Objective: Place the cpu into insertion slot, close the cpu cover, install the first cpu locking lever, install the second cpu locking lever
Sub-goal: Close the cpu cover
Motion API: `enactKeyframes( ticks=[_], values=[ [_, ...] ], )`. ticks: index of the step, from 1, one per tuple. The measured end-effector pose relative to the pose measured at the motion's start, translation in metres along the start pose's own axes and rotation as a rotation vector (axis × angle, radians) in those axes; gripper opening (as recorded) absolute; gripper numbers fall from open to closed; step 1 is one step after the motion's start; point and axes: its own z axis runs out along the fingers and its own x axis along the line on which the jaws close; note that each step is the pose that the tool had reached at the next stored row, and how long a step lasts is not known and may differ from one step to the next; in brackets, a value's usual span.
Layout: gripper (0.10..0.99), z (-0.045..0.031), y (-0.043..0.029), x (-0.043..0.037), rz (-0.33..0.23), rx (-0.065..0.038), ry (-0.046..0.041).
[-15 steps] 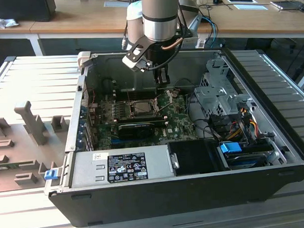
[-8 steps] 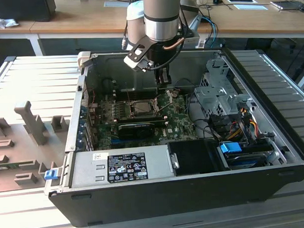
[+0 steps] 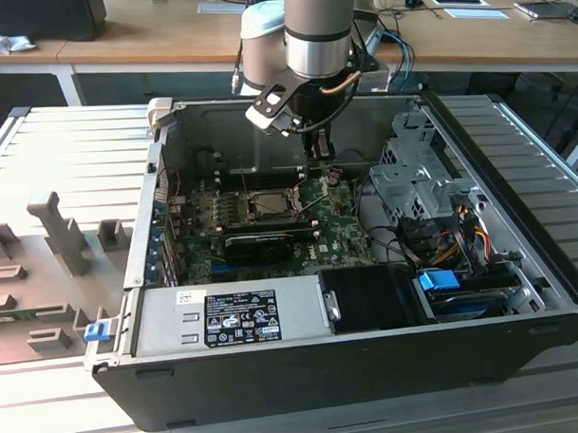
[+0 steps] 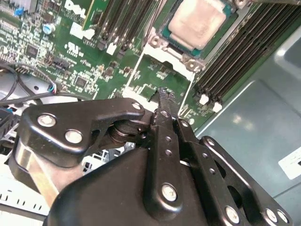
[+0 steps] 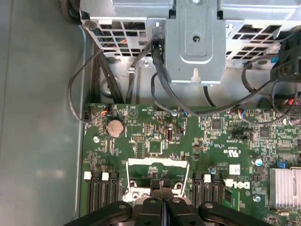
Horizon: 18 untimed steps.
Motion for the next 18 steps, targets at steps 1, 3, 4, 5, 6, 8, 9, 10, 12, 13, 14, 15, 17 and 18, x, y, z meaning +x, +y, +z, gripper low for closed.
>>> enactKeyframes(
  ticks=[1, 3, 4, 5, 6, 8, 9, 10, 12, 13, 14, 15, 17, 18],
  values=[
    [0.106, 0.0003, 0.0026, -0.0001, 0.000, 0.000, 0.0000],
    [0.106, 0.0015, 0.0118, -0.0003, 0.000, 0.001, 0.0000],
    [0.106, 0.0036, 0.0175, -0.0003, 0.000, 0.002, 0.0002],
    [0.106, 0.0053, 0.0208, -0.0002, 0.000, 0.002, 0.0001],
    [0.106, 0.0061, 0.0244, 0.0000, 0.000, 0.004, 0.0001],
    [0.106, 0.0074, 0.0295, 0.0003, 0.000, 0.004, 0.0000],
    [0.106, 0.0081, 0.0330, 0.0003, 0.000, 0.004, 0.0000],
    [0.106, 0.0090, 0.0354, 0.0003, 0.000, 0.004, 0.0002],
    [0.106, 0.0118, 0.0395, 0.0002, 0.000, 0.005, 0.0001],
    [0.106, 0.0136, 0.0406, 0.0002, 0.000, 0.005, 0.0001],
    [0.106, 0.0156, 0.0411, 0.0001, 0.000, 0.005, 0.0001],
    [0.106, 0.0179, 0.0411, 0.0001, 0.000, 0.006, 0.0001],
    [0.106, 0.0186, 0.0410, 0.0000, 0.001, 0.031, 0.0015],
    [0.106, 0.0187, 0.0410, 0.0001, 0.001, 0.046, 0.0031]
  ],
)
